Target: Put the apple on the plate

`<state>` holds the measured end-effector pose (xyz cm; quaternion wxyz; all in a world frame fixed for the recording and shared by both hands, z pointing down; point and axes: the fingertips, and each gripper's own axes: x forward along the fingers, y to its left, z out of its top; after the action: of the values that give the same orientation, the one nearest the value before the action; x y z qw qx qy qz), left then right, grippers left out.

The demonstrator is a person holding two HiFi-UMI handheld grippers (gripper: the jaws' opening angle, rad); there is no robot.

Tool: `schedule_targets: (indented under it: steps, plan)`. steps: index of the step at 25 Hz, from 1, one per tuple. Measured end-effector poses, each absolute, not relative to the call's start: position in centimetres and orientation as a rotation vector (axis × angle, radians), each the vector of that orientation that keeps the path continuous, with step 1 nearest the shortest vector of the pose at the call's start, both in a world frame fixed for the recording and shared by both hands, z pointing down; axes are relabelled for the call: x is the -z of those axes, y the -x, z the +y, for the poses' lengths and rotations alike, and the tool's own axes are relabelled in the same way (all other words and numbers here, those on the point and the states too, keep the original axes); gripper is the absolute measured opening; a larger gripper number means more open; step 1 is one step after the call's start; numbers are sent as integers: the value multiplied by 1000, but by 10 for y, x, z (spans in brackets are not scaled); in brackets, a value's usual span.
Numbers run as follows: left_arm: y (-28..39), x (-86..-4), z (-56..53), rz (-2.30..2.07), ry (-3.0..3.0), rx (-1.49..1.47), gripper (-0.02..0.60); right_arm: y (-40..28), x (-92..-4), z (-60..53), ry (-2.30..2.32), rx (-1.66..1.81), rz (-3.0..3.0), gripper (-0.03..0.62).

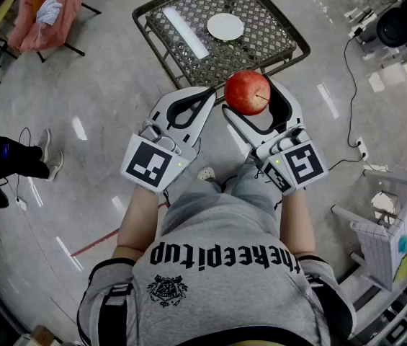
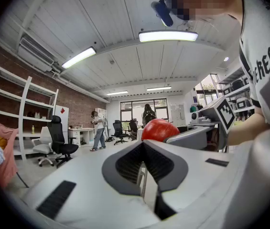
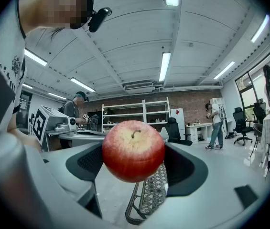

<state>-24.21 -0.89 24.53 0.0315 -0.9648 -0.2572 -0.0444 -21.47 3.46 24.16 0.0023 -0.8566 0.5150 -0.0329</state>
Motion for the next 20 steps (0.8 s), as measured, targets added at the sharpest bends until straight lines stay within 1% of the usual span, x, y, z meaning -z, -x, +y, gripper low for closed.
schedule_targets:
  steps: [20]
  plan:
    - [240, -245, -1, -824, 2976, 110, 21, 217, -236, 42, 2714, 64, 1605, 405]
